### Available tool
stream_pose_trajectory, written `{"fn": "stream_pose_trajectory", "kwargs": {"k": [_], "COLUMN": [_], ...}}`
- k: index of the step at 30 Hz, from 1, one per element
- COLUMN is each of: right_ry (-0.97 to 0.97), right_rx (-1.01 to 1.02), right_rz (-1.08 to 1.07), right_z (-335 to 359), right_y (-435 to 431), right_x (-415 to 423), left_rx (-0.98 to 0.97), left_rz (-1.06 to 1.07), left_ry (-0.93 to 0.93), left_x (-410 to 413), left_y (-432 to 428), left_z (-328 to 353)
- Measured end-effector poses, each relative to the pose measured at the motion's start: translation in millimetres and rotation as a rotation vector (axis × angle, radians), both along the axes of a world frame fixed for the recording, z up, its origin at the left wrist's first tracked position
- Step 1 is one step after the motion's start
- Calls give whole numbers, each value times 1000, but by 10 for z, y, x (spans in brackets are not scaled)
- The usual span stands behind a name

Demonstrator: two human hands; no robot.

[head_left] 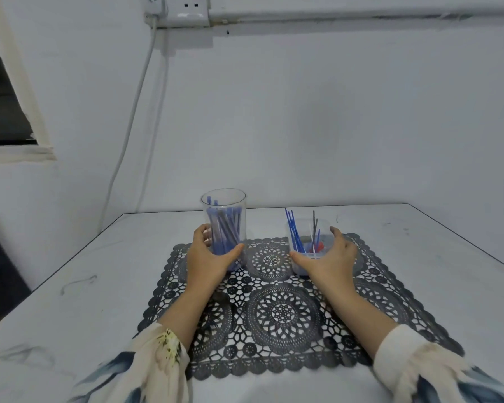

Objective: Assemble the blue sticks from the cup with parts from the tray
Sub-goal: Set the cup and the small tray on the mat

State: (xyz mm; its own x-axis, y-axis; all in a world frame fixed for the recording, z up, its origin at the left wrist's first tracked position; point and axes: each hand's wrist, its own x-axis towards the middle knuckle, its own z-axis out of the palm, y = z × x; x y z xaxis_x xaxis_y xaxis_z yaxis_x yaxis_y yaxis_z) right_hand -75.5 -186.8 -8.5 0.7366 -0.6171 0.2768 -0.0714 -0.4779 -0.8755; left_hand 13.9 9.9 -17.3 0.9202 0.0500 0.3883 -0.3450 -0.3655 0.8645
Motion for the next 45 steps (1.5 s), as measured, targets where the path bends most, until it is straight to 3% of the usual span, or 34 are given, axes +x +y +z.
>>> {"fn": "stream_pose_trajectory", "kwargs": {"k": [16,45], "right_ry": [12,-73], "right_rx": [7,35], "right_rz": [-65,-110], "right_z": [-76,-110], "right_y": [-213,-302], "right_x": [-23,-30], "left_rx": [-65,-101], "left_rz": [38,-81], "left_ry": [55,125], "left_x": [-58,198], "left_y": [319,621], "left_z": [37,-48]}}
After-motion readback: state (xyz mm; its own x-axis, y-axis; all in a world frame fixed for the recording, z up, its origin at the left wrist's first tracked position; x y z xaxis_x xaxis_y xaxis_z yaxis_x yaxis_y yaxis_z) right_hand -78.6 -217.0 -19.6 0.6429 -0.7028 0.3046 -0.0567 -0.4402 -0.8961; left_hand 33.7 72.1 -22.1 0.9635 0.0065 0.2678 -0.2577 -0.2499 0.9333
